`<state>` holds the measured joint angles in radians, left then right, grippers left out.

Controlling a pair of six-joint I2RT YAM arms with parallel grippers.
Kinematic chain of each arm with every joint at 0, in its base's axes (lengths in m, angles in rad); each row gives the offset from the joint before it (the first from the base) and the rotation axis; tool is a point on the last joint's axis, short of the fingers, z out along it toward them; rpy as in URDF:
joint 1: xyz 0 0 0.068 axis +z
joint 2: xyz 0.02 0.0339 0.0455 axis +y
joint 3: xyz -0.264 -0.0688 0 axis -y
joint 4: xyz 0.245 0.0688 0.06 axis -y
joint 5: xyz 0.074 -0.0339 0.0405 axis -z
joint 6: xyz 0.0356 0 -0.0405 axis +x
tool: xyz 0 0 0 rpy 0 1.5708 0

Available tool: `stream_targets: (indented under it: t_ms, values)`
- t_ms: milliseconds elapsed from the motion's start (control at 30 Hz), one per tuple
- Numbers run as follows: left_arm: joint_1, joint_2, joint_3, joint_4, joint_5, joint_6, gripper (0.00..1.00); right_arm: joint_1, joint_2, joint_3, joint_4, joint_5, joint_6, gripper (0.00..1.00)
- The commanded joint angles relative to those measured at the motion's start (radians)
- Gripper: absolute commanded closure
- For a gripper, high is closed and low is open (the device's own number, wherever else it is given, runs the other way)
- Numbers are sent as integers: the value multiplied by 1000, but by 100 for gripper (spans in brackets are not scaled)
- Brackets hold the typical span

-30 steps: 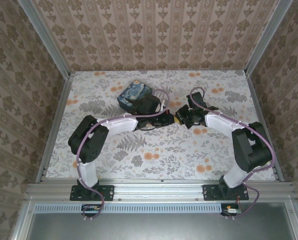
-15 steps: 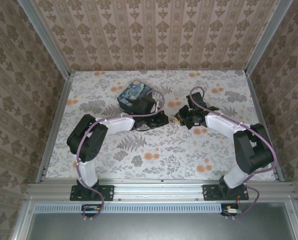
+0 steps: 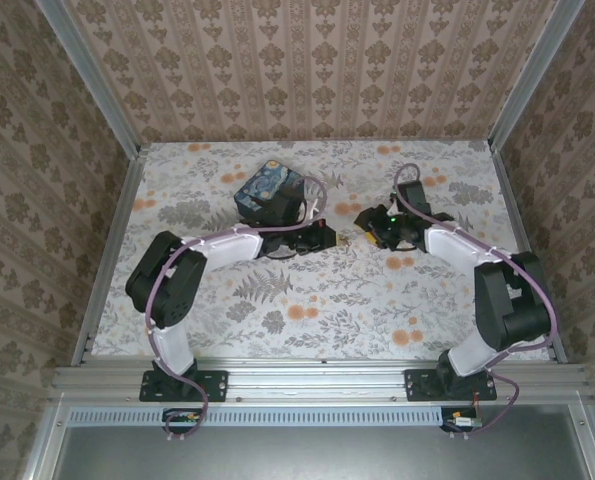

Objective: Unlock the padlock with the key

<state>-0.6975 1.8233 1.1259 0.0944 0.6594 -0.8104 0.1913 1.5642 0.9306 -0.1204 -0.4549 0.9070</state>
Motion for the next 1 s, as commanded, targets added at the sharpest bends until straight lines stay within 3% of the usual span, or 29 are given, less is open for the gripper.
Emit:
stream_targets:
  t_ms: [0,200,300,533,967]
  values:
    - [35,-38,-3,-14,169,75,100,-39,-38,-46,128,-216,-236,56]
    - [73,-79,7,-69,313,147,100,-62,-28,-121,440,-510,-293,57]
    - [85,-95,30,-131,353,195,100,-62,-18,-126,496,-615,-318,57]
    - [104,-136,23,-135,403,226,100,-62,-29,-132,474,-722,-386,57]
    - [115,-148,0,-52,429,174,100,-35,-90,-139,363,-786,-445,60]
